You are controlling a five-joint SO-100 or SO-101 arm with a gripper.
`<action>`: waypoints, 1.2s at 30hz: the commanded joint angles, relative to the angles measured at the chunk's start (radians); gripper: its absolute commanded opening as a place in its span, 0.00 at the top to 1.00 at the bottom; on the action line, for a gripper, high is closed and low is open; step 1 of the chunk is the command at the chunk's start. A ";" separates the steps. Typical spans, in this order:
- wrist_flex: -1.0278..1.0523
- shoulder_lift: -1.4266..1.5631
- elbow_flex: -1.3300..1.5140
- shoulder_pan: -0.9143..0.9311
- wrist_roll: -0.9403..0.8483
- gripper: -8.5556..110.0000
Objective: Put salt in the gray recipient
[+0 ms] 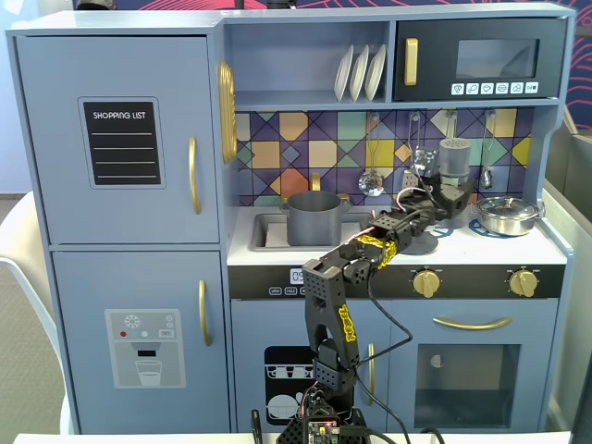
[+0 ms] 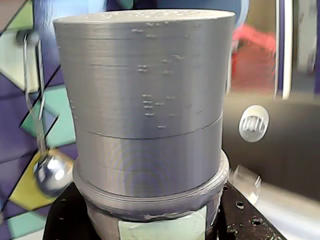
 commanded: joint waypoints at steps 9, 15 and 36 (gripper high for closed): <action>-0.101 -0.060 0.017 0.052 -0.034 0.93; -0.074 -0.071 0.032 0.067 -0.015 0.93; -0.087 -0.152 0.012 0.044 -0.020 0.90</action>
